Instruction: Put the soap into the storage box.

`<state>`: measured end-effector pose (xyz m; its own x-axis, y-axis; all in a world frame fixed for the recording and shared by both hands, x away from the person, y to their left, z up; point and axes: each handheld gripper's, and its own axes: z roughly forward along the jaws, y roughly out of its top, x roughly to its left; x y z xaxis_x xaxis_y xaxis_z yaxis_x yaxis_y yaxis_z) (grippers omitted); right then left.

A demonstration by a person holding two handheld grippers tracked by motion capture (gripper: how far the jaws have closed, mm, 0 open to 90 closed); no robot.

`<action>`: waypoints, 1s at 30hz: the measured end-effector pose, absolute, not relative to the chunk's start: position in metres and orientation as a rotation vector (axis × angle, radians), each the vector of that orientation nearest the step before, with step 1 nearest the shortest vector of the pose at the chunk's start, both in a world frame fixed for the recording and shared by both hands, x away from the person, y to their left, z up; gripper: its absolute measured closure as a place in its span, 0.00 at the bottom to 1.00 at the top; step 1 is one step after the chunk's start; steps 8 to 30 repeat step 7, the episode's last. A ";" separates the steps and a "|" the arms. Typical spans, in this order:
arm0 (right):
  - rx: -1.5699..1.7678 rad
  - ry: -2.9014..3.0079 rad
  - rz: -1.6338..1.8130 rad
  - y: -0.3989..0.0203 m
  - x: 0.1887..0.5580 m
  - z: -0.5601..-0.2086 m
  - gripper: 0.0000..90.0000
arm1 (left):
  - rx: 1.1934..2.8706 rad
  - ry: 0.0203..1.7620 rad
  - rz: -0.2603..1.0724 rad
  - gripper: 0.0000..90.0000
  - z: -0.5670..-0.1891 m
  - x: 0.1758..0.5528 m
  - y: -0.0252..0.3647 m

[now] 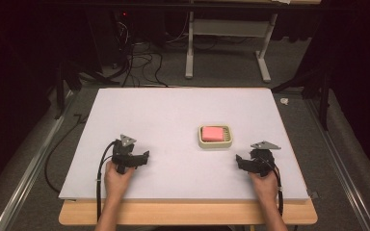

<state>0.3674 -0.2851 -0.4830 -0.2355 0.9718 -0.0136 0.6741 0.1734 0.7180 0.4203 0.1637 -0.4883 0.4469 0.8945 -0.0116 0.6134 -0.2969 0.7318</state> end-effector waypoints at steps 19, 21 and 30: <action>1.544 1.982 0.825 -0.285 0.368 -0.483 0.25 | 2.024 1.259 0.534 0.20 -0.488 0.420 0.164; 1.544 1.982 0.825 -0.285 0.368 -0.483 0.25 | 2.024 1.259 0.534 0.20 -0.488 0.420 0.164; 1.544 1.982 0.825 -0.285 0.368 -0.483 0.25 | 2.024 1.259 0.534 0.20 -0.488 0.420 0.164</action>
